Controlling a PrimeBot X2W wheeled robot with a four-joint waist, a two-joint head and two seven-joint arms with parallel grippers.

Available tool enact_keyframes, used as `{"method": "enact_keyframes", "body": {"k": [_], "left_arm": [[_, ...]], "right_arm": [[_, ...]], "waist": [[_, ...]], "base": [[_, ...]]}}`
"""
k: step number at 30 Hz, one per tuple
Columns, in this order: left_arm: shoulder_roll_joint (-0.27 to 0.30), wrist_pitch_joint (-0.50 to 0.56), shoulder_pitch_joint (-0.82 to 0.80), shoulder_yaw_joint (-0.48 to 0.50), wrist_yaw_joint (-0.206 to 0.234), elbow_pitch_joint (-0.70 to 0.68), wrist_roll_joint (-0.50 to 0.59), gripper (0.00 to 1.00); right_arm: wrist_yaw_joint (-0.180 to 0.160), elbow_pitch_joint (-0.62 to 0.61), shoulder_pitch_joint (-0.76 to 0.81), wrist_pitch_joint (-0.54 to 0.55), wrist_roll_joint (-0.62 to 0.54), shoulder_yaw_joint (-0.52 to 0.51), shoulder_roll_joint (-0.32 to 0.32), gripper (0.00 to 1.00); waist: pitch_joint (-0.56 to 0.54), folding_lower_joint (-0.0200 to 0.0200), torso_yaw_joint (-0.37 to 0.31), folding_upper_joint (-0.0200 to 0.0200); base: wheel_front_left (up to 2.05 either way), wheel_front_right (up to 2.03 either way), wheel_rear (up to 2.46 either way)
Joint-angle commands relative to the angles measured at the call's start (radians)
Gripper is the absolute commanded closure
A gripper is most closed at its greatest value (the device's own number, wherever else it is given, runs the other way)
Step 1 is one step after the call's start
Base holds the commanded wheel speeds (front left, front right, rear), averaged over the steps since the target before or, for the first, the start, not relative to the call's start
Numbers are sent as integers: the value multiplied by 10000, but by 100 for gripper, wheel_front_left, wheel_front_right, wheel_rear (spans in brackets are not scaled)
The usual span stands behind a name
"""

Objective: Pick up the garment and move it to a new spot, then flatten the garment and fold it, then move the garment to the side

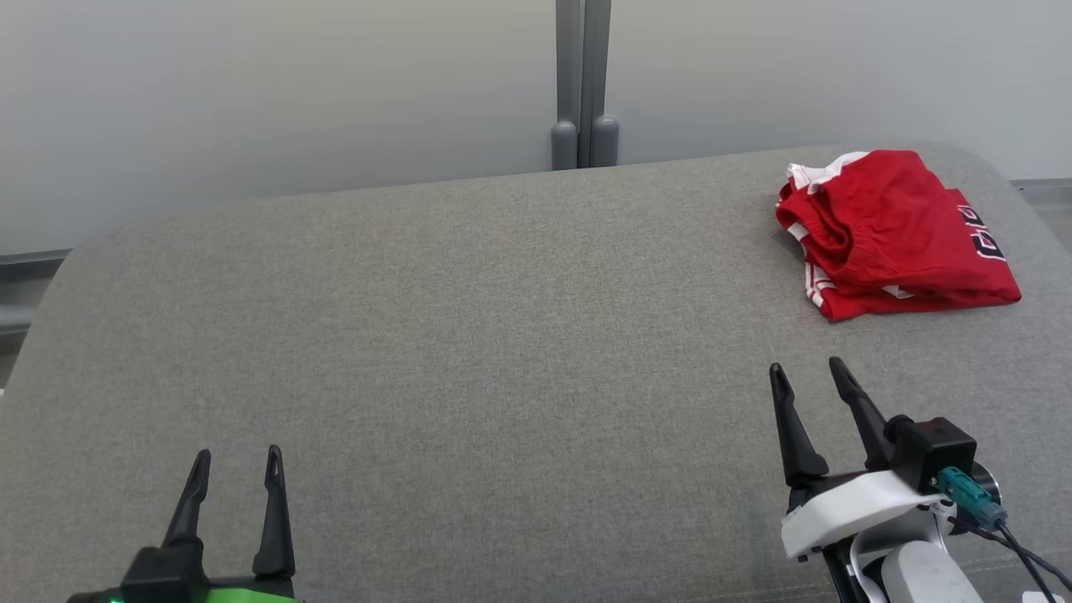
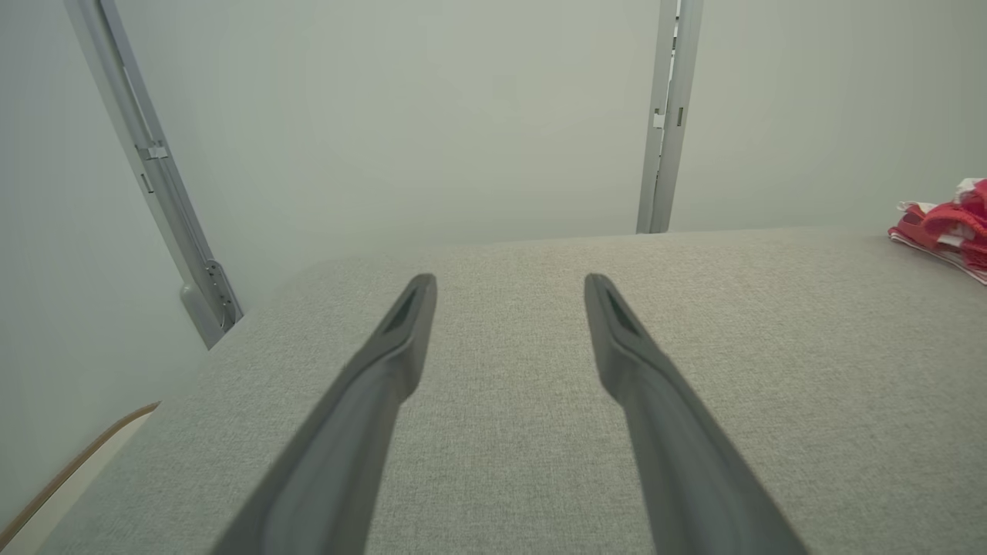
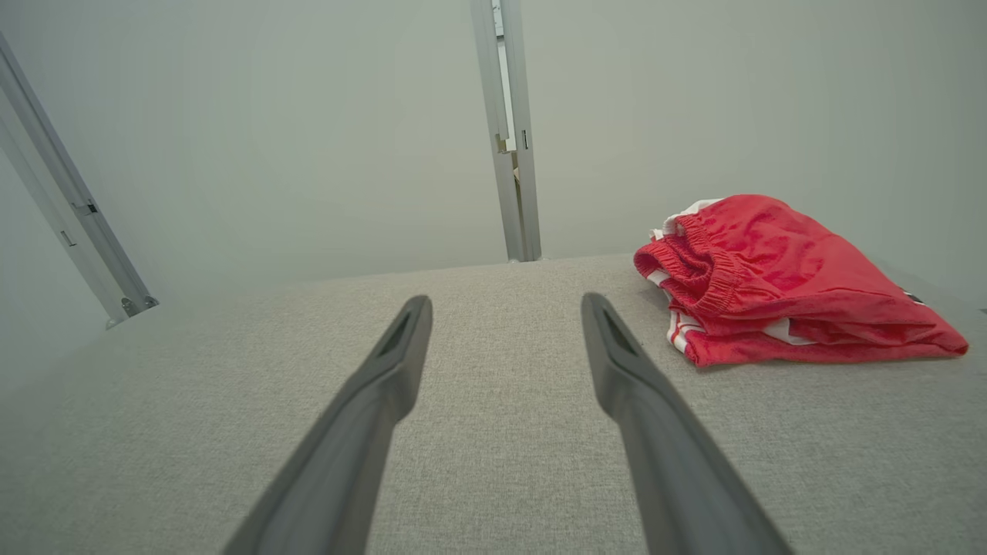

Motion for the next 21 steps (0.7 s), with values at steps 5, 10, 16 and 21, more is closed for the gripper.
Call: {"method": "enact_keyframes", "body": {"k": [5, 10, 16, 21], "left_arm": [[-47, 149, -100, -20, -9, 431, -300, 100], [-61, 243, -375, -166, -47, 610, -1409, 100], [-77, 257, -651, -409, -90, 763, -2644, 100], [-90, 293, -888, -575, -123, 906, -3610, 100]], "right_arm": [[0, 326, 120, 154, 266, -119, 45, 100], [0, 412, -37, 626, 1173, -502, 40, 100], [0, 495, -202, 1135, 2193, -909, 34, 100], [0, 569, -326, 1527, 3000, -1219, 23, 100]], "waist": [[8, 0, 0, -1], [33, 0, 5, -1], [62, 0, 12, -1], [87, 0, 18, -1]], "base": [[0, 0, 0], [0, 0, 0], [0, 0, 0], [0, 0, 0]]}}
